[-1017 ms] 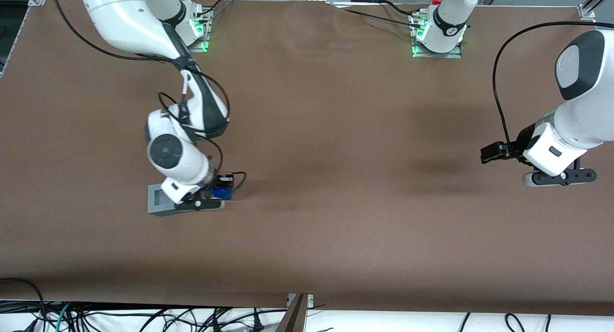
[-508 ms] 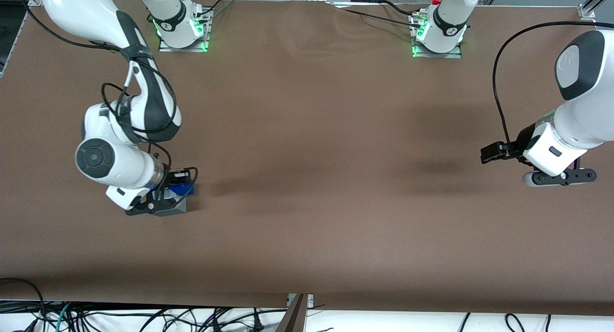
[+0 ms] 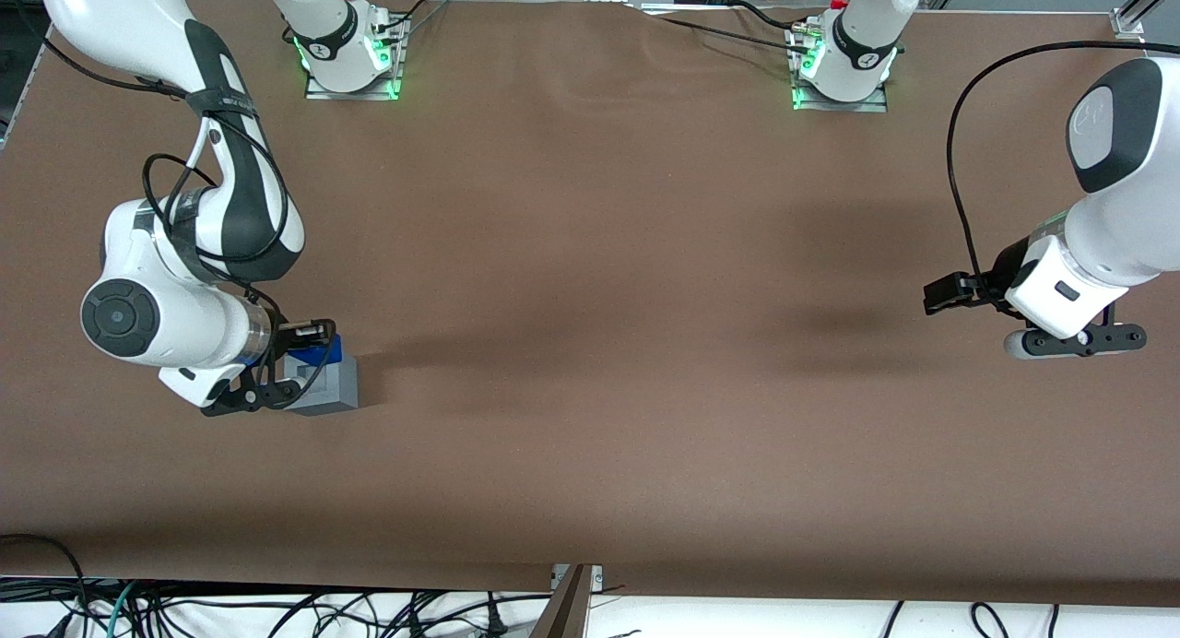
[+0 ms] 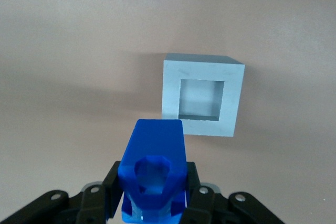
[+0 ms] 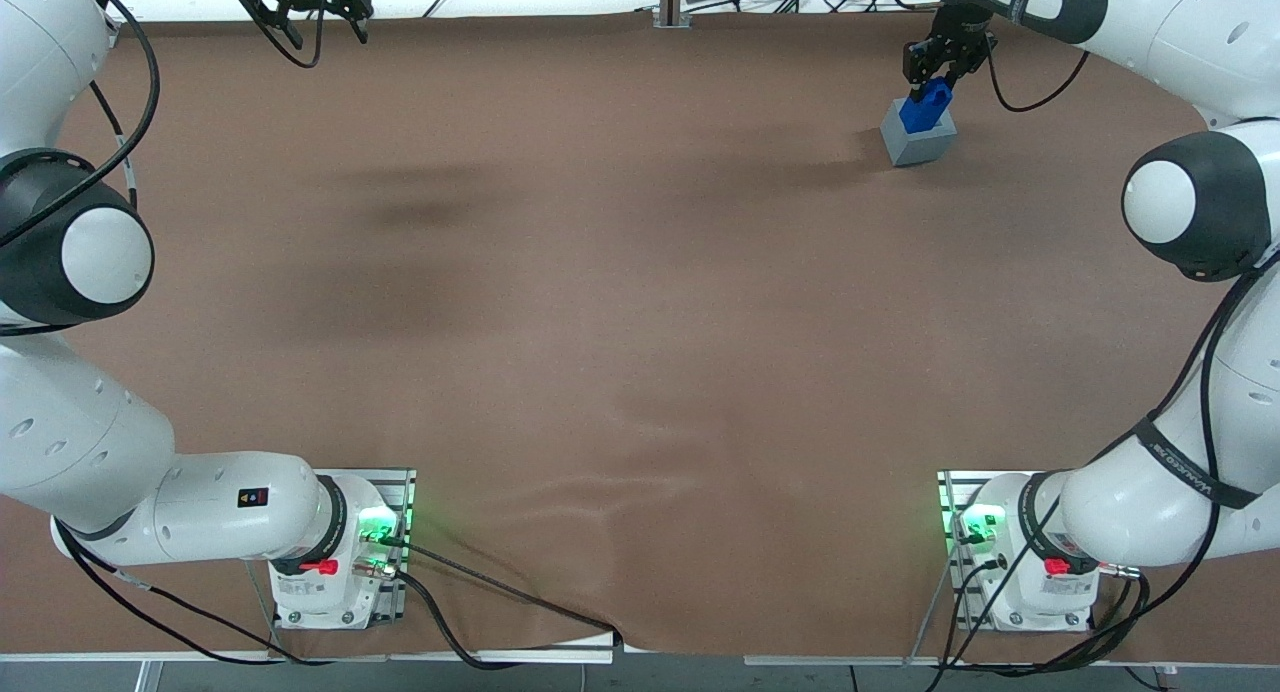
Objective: Insert blue part into gray base with right arm
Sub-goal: 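Lift the blue block and carry it over the gray base's hole, then lower the blue block into the gray base's square hole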
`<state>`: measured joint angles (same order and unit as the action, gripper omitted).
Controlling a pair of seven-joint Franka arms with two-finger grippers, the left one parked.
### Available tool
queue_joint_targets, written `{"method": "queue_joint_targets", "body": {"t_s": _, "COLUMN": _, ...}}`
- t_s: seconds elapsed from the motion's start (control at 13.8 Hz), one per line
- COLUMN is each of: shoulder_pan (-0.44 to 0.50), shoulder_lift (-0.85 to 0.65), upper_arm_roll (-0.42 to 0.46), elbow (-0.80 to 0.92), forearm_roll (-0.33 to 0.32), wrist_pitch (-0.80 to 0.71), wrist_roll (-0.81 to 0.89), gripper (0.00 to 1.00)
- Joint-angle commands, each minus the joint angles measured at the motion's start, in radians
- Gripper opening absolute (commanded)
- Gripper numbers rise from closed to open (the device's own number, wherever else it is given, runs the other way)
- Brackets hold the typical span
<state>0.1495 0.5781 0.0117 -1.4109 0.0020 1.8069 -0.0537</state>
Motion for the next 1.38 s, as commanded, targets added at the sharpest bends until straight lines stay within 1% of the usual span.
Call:
{"method": "queue_joint_targets", "body": {"t_s": 0.0, "shoulder_pan": -0.008, "shoulder_lift": 0.051, "upper_arm_roll": 0.008, "elbow": 0.107, "forearm_roll": -0.004, "wrist_pitch": -0.076, "wrist_roll": -0.020, "gripper": 0.19}}
{"method": "queue_joint_targets", "body": {"t_s": 0.22, "shoulder_pan": -0.027, "shoulder_lift": 0.130, "upper_arm_roll": 0.007, "elbow": 0.236, "forearm_roll": -0.005, "wrist_pitch": -0.138, "wrist_roll": -0.043, "gripper": 0.19}}
{"method": "queue_joint_targets", "body": {"t_s": 0.51, "shoulder_pan": -0.053, "shoulder_lift": 0.213, "upper_arm_roll": 0.001, "elbow": 0.329, "forearm_roll": -0.008, "wrist_pitch": -0.127, "wrist_roll": -0.081, "gripper": 0.19}}
{"method": "queue_joint_targets", "body": {"t_s": 0.65, "shoulder_pan": -0.057, "shoulder_lift": 0.226, "upper_arm_roll": -0.007, "elbow": 0.339, "forearm_roll": -0.008, "wrist_pitch": -0.118, "wrist_roll": -0.101, "gripper": 0.19}}
{"method": "queue_joint_targets", "body": {"t_s": 1.31, "shoulder_pan": -0.062, "shoulder_lift": 0.238, "upper_arm_roll": -0.009, "elbow": 0.325, "forearm_roll": -0.005, "wrist_pitch": -0.127, "wrist_roll": -0.086, "gripper": 0.19}}
